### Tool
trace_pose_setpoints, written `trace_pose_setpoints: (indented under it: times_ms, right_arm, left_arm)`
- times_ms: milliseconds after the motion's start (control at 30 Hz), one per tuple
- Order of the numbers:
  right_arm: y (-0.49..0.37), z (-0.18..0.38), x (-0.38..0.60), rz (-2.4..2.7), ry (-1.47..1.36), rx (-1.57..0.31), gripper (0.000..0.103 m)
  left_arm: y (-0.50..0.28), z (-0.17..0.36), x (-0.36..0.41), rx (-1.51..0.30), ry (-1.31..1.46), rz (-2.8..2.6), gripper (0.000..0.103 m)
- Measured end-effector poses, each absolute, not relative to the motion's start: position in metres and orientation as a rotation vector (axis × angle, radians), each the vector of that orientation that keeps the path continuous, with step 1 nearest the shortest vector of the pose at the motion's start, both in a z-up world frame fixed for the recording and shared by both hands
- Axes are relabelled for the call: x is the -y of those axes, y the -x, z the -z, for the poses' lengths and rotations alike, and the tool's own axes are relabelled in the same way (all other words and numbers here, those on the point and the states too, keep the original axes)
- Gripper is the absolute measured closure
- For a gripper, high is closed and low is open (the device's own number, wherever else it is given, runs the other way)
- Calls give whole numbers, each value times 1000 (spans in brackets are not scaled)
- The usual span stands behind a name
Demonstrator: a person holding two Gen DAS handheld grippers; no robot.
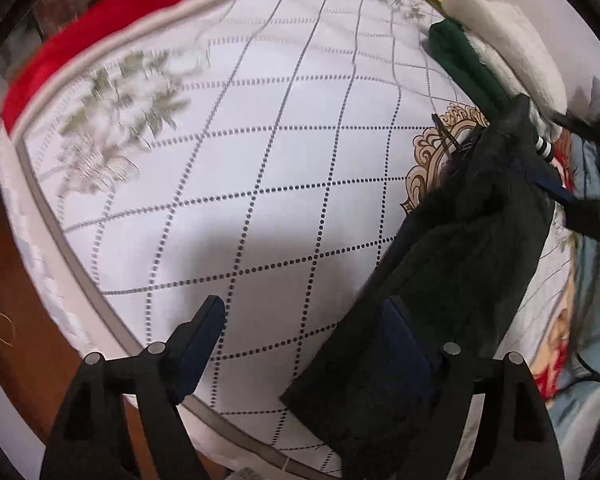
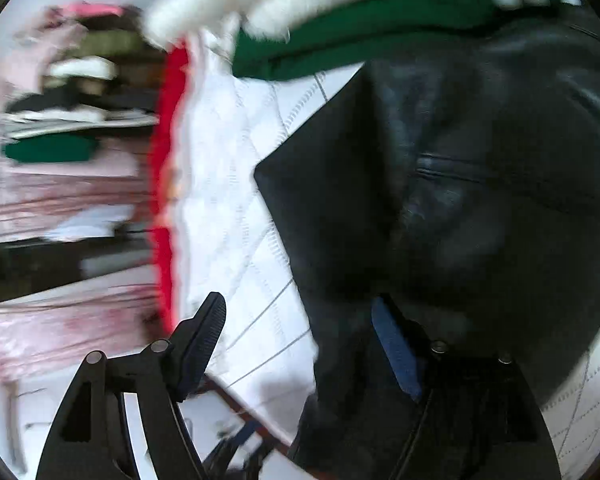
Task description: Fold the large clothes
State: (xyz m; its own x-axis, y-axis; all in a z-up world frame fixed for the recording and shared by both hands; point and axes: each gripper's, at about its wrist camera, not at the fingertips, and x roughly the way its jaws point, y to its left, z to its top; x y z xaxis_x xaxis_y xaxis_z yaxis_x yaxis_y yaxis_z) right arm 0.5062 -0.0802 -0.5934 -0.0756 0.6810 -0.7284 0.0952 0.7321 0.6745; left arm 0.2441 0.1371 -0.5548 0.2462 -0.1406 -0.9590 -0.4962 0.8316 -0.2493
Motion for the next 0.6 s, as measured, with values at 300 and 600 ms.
trace_pose_setpoints:
  times_ms: [300,600]
  right_arm:
    - [-502,629,251,-168,-608,-1513,26]
    - [-515,674,253,-277,-761,-1415,74]
  left_arm:
    - [-276,626,-111,-1415,329,-342,15]
    - [-288,606,-113,-1433,199,-370,15]
